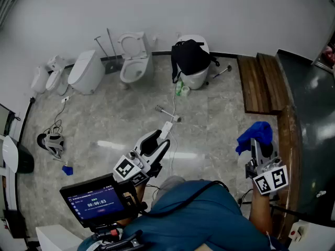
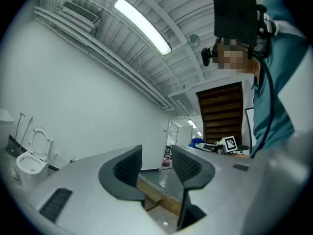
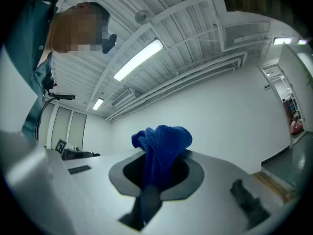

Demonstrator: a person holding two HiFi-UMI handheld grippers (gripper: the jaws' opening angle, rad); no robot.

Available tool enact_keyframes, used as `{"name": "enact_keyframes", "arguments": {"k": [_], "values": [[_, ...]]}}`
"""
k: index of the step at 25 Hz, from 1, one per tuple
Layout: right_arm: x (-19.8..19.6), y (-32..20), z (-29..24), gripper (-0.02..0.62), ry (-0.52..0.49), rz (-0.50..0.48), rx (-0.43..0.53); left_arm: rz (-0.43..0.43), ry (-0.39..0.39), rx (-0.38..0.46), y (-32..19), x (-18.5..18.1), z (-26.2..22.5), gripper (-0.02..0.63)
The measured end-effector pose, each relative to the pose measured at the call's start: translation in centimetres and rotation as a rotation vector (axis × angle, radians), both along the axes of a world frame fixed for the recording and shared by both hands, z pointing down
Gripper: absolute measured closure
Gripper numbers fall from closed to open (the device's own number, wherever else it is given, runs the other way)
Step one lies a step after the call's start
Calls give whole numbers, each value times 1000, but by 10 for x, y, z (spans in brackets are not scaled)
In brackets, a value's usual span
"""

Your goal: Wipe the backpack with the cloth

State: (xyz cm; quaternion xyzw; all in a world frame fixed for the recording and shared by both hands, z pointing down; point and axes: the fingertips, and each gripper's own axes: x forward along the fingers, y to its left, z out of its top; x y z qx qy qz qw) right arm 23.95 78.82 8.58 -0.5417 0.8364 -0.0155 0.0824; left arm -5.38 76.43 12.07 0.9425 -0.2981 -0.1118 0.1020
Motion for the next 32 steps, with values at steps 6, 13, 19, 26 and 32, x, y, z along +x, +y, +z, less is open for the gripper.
{"name": "enact_keyframes", "arguments": {"k": [6,13,19,26,32], "values": [[8,0,-12,553,-39,-13,24,-1,-4,43,-5,15,-24,413],[26,-147,30,552,-47,-17,3,32,2,47,-162,57,18,414],[10,-248,29,552,-40,9,17,78,-10,135,-265,61,20,476],[-30,-389,24,552,-5,0,18,135,-26,194,-390,39,17,601],[-52,-472,59,552,13,-68,-84,98,-31,159,-451,23,40,601]]}}
